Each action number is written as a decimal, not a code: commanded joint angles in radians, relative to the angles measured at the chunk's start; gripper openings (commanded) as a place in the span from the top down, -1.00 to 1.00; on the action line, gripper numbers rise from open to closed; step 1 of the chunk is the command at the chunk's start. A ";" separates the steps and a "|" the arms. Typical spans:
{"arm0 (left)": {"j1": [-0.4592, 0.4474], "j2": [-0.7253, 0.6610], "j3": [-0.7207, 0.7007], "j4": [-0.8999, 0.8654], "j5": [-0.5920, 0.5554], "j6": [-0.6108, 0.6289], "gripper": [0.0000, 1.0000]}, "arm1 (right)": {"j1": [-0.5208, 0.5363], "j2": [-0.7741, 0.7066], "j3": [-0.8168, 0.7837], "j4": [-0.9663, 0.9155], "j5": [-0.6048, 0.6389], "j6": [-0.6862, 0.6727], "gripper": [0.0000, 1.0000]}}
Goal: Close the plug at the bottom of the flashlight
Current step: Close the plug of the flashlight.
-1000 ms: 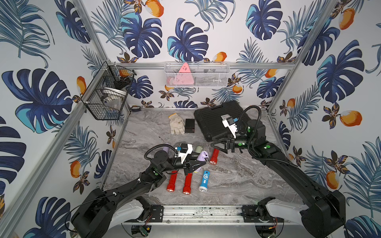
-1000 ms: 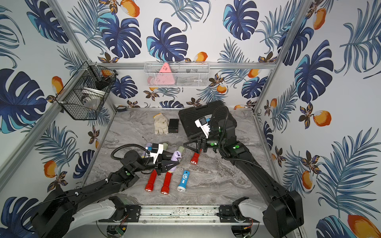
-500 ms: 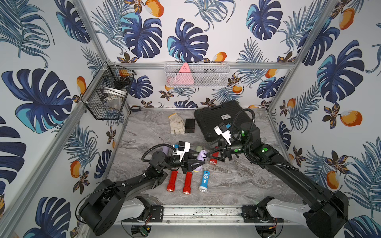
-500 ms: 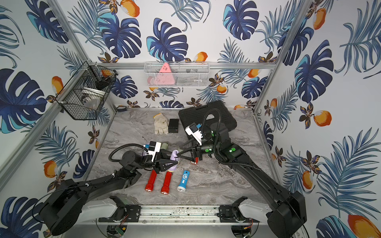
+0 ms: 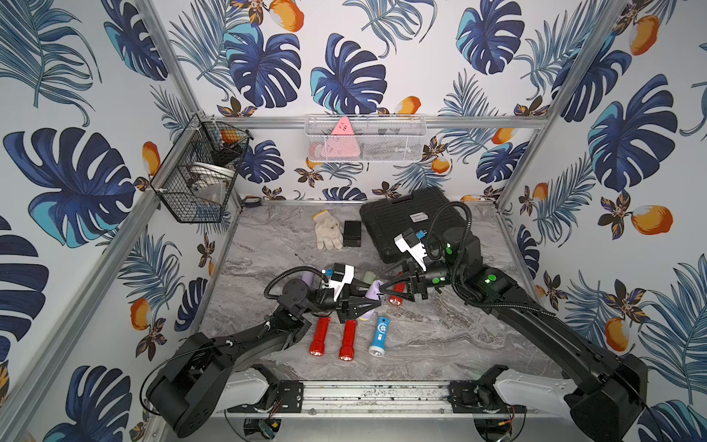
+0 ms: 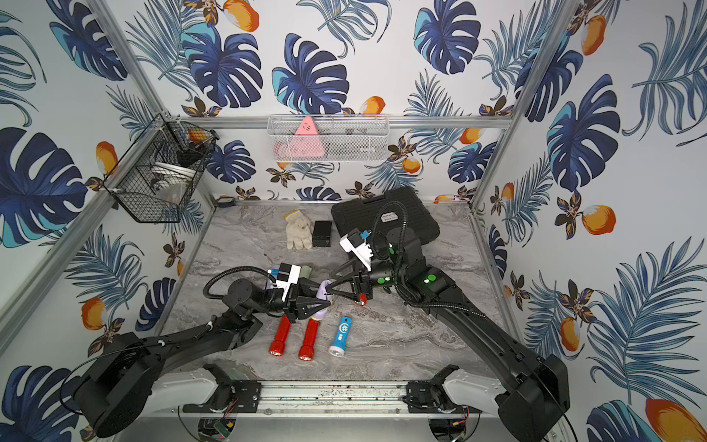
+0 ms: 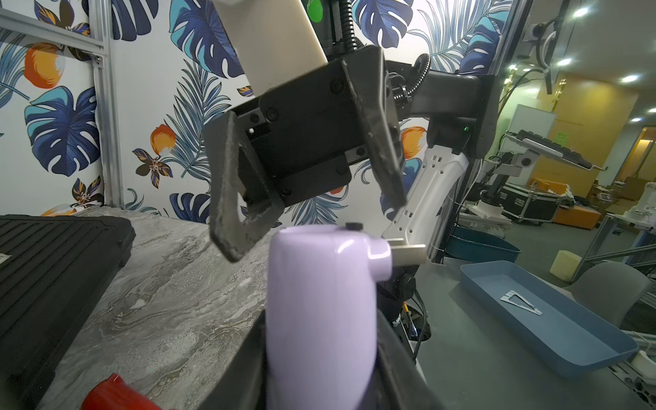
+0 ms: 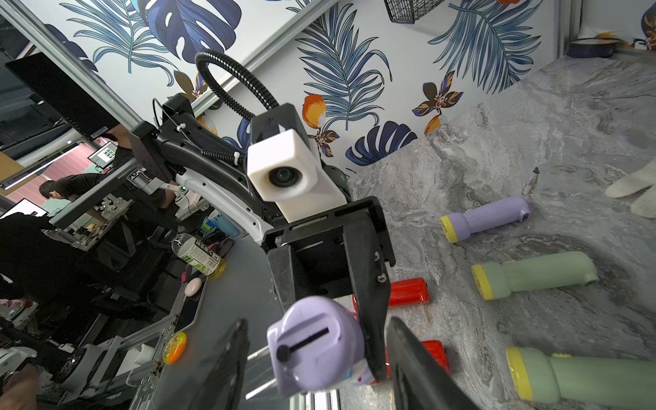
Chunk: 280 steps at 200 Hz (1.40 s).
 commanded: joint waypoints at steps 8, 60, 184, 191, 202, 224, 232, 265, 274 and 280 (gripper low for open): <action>0.002 -0.004 0.012 0.072 0.019 -0.026 1.00 | 0.007 0.014 0.011 -0.016 0.001 -0.031 -0.15; 0.002 -0.010 0.014 0.080 0.026 -0.033 1.00 | 0.011 0.026 -0.008 -0.010 0.000 -0.028 0.06; 0.068 -0.015 0.036 0.208 0.042 -0.132 1.00 | 0.024 0.058 -0.045 0.018 0.003 0.004 0.37; 0.068 -0.014 0.040 0.211 0.047 -0.139 1.00 | 0.026 0.064 -0.045 0.021 0.000 0.008 0.38; 0.068 -0.014 0.046 0.218 0.054 -0.151 1.00 | 0.030 0.073 -0.044 0.031 -0.005 0.014 0.41; 0.067 -0.015 0.057 0.235 0.075 -0.177 1.00 | 0.040 0.092 -0.041 0.026 0.008 0.009 0.46; 0.068 -0.018 0.060 0.237 0.082 -0.182 1.00 | 0.041 0.099 -0.040 0.020 0.013 0.004 0.47; 0.068 -0.039 0.069 0.221 0.105 -0.184 1.00 | 0.043 0.118 -0.036 0.001 0.011 -0.002 0.54; 0.067 -0.046 0.071 0.212 0.105 -0.178 1.00 | 0.044 0.120 -0.034 -0.004 0.010 -0.006 0.60; 0.068 -0.051 0.072 0.204 0.106 -0.172 1.00 | 0.044 0.123 -0.032 -0.009 0.009 -0.007 0.62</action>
